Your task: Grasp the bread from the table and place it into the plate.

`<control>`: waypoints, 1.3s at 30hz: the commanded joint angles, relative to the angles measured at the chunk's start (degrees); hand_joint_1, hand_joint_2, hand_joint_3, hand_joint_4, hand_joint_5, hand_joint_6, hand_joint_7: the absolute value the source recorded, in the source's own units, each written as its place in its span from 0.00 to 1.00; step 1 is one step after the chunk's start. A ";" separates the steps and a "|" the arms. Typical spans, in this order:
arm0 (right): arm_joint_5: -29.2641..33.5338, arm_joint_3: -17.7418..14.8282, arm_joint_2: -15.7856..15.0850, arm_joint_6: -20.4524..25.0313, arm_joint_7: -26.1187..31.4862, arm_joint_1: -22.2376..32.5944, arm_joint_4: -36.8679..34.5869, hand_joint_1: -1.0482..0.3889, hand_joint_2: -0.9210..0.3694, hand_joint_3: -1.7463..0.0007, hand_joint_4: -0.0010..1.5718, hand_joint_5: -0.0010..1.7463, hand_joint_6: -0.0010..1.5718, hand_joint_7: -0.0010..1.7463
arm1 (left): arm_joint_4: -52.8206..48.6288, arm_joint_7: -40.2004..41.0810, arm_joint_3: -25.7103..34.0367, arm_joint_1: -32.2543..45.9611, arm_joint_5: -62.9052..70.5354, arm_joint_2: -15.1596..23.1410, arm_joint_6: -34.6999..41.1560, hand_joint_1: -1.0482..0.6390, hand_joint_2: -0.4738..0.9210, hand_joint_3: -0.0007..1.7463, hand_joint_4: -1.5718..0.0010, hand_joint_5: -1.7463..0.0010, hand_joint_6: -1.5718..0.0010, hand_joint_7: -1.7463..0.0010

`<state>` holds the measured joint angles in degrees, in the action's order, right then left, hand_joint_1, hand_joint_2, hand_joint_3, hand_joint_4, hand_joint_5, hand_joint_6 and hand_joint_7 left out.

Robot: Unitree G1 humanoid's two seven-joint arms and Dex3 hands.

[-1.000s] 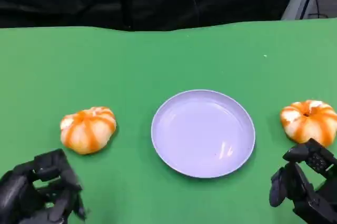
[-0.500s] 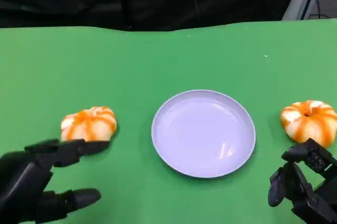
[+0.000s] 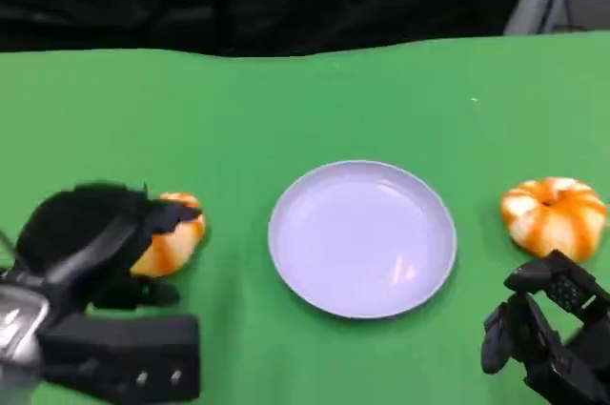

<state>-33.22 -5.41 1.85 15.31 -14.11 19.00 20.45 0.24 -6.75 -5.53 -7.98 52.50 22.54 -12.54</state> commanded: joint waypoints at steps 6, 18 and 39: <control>0.27 0.02 -0.06 -0.55 -0.13 -0.24 -0.16 0.65 0.23 0.41 0.54 1.00 0.52 0.81 | -10.07 3.79 -6.09 -6.42 1.41 1.39 4.25 0.09 0.98 0.00 0.75 0.99 0.66 1.00; 0.26 0.10 0.20 0.07 0.53 0.06 0.60 0.64 0.23 0.42 0.53 1.00 0.52 0.80 | -16.46 1.29 -11.48 -11.92 2.04 1.49 12.03 0.05 0.99 0.00 0.84 1.00 0.74 1.00; 0.26 0.02 0.25 -0.24 0.86 0.76 1.19 0.64 0.22 0.42 0.53 1.00 0.52 0.81 | -23.57 1.30 -16.85 -14.94 0.26 0.80 19.80 0.01 1.00 0.04 0.97 1.00 0.86 1.00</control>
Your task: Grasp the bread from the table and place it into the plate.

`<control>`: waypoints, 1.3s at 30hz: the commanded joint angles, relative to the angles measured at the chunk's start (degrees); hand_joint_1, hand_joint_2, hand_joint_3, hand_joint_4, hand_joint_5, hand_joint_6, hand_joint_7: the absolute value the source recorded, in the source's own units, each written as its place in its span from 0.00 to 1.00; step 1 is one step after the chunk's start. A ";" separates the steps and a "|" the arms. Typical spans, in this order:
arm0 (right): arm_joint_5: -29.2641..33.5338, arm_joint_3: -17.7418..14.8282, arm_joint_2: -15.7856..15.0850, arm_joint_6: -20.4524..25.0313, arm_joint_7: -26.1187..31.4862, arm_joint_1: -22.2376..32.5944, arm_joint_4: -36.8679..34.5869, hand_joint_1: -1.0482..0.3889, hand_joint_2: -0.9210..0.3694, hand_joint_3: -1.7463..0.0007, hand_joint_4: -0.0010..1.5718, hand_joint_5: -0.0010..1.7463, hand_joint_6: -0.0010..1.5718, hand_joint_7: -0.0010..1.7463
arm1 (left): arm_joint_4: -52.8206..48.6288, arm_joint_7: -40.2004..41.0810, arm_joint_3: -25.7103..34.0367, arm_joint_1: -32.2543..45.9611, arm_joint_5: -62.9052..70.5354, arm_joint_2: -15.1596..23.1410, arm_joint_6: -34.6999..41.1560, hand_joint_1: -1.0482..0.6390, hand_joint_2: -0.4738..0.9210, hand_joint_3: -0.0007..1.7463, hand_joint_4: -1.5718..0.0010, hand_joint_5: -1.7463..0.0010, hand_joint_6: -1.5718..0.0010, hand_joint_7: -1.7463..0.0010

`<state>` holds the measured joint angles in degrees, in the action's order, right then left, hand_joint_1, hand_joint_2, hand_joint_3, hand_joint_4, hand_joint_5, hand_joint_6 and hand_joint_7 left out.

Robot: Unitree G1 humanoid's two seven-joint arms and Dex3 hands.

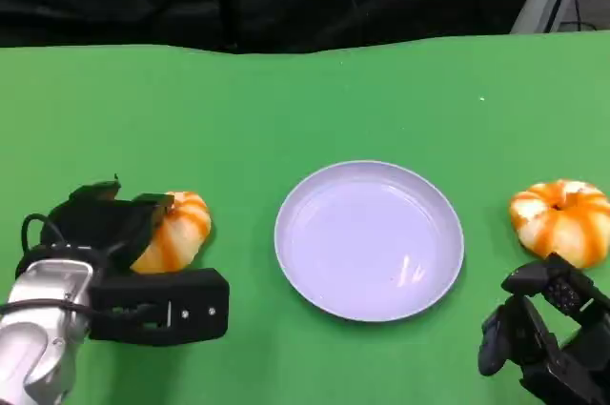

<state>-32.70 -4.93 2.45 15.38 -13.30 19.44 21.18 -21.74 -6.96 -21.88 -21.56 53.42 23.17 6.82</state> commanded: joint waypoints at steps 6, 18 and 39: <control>-0.67 -0.68 -0.57 -0.09 -0.18 0.56 0.75 0.64 0.21 0.43 0.53 1.00 0.52 0.80 | -3.74 2.75 -1.23 -3.14 -1.64 -1.18 0.67 0.01 1.00 0.05 0.97 1.00 0.86 1.00; -0.30 -0.38 -0.43 0.31 0.59 1.28 1.91 0.64 0.22 0.43 0.54 1.00 0.52 0.81 | -11.43 5.16 -2.01 -7.57 -4.94 -3.24 -0.21 0.00 1.00 0.07 0.96 0.99 0.86 1.00; -0.64 -0.38 -0.54 -0.16 -0.21 1.25 1.73 0.65 0.23 0.41 0.54 1.00 0.52 0.81 | -21.99 14.05 -3.51 -8.05 -9.57 -4.19 -6.87 0.16 1.00 0.01 0.79 0.97 0.74 0.99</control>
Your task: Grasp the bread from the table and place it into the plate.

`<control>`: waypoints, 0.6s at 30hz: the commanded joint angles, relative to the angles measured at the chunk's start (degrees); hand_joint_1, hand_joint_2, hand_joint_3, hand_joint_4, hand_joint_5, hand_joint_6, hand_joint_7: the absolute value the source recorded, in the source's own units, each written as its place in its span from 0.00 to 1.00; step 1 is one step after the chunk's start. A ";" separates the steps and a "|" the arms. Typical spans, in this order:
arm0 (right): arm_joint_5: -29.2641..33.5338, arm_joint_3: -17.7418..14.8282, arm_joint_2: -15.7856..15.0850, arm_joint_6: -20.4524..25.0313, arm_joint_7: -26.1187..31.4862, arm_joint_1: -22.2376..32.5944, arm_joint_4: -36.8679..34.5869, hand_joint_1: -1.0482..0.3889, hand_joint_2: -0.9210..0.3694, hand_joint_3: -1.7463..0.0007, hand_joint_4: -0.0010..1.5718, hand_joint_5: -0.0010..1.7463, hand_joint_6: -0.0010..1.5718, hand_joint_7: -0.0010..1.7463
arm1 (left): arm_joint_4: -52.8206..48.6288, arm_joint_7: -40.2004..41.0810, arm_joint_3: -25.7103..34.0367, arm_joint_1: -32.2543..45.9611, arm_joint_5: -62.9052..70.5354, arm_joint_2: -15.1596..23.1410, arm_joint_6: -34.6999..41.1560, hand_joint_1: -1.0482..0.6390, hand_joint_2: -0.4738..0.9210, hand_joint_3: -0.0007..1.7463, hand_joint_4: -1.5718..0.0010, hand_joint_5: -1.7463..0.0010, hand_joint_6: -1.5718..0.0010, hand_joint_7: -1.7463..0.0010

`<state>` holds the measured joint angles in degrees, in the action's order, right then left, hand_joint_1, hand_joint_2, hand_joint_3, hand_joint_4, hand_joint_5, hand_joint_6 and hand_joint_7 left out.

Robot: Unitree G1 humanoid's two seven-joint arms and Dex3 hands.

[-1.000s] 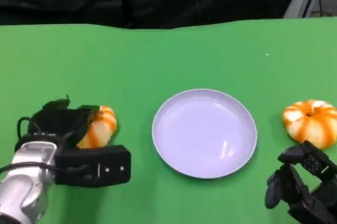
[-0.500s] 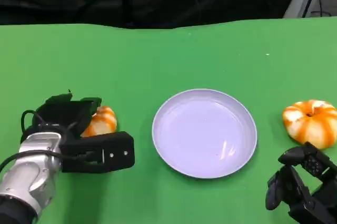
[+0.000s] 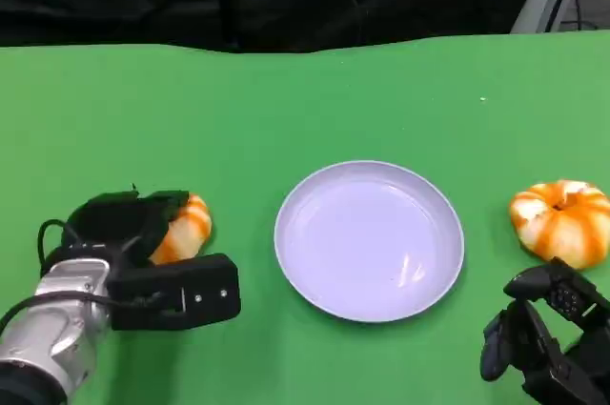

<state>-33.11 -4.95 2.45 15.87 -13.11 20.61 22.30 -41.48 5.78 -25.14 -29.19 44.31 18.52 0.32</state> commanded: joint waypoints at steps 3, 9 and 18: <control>-0.08 -0.38 -0.50 -0.67 -0.27 0.14 0.64 0.64 0.23 0.41 0.54 1.00 0.52 0.81 | -3.83 1.89 -0.34 -0.55 -0.74 0.11 -0.57 0.18 1.00 0.01 0.78 0.98 0.74 0.99; -0.63 -0.68 -0.70 0.28 -0.02 0.13 0.97 0.64 0.23 0.42 0.54 1.00 0.53 0.81 | -5.13 2.52 -0.52 -0.56 -0.98 -0.05 -1.48 0.20 1.00 0.01 0.78 0.99 0.74 1.00; -0.61 -1.05 -0.77 -0.24 -0.47 0.41 0.94 0.64 0.20 0.44 0.54 1.00 0.52 0.81 | -8.89 7.99 -2.84 -0.80 0.04 -0.92 -4.83 0.33 0.99 0.02 0.73 0.98 0.71 0.99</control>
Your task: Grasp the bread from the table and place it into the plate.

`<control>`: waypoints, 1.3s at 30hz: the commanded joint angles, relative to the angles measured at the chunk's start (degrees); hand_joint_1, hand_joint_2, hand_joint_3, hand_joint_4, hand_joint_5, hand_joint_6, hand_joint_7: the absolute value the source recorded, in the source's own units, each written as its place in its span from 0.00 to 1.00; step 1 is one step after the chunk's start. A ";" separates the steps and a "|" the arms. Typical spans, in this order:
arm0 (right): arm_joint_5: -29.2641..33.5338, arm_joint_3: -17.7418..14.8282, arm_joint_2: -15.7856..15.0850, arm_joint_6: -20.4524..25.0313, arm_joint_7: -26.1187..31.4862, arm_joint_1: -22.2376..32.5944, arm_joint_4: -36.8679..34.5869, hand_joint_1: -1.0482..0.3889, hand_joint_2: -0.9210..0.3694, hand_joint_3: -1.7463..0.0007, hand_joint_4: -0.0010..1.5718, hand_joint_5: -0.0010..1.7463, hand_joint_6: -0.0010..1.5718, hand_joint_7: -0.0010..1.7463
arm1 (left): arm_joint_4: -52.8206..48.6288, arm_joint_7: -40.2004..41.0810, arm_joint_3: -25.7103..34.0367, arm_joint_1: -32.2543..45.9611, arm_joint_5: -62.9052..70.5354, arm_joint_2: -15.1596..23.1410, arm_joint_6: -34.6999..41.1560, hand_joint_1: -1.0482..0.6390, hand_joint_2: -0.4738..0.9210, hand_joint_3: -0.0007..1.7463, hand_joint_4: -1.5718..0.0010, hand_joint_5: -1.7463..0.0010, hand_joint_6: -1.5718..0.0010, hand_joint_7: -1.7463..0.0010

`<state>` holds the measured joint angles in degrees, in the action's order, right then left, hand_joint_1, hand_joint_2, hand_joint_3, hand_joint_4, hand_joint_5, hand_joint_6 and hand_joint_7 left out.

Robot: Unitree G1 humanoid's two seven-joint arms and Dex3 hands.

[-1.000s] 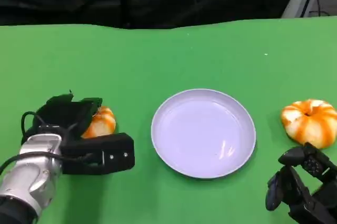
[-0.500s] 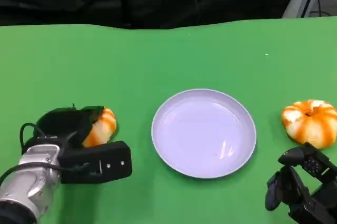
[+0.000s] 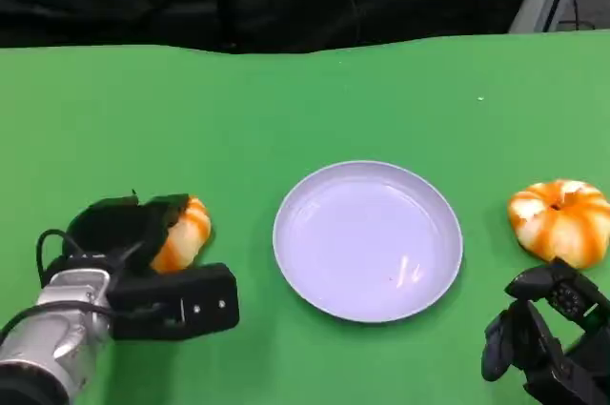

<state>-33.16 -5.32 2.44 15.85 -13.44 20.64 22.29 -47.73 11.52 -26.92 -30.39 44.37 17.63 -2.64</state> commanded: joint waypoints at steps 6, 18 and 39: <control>-0.21 -0.70 -0.96 -0.69 -0.61 0.45 0.95 0.64 0.20 0.45 0.54 1.00 0.52 0.81 | -7.78 14.31 1.04 1.39 -2.97 -2.57 -7.00 0.52 0.98 0.03 0.46 0.94 0.52 0.96; -0.34 -0.89 -0.70 -0.12 0.03 0.31 1.22 0.64 0.20 0.44 0.54 1.00 0.52 0.81 | -10.39 21.11 2.47 1.38 -6.56 -2.47 -15.27 0.58 0.94 0.29 0.51 0.07 0.31 0.59; -0.42 -0.99 -0.72 -1.03 -0.68 0.10 0.12 0.64 0.21 0.43 0.54 1.00 0.52 0.81 | 11.46 17.39 5.91 1.49 -6.87 -0.30 -18.06 0.58 0.85 0.44 0.51 0.00 0.52 0.12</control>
<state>-33.51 -5.91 2.36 15.74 -13.42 20.73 22.79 -38.88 30.46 -21.81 -29.17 37.56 16.25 -21.10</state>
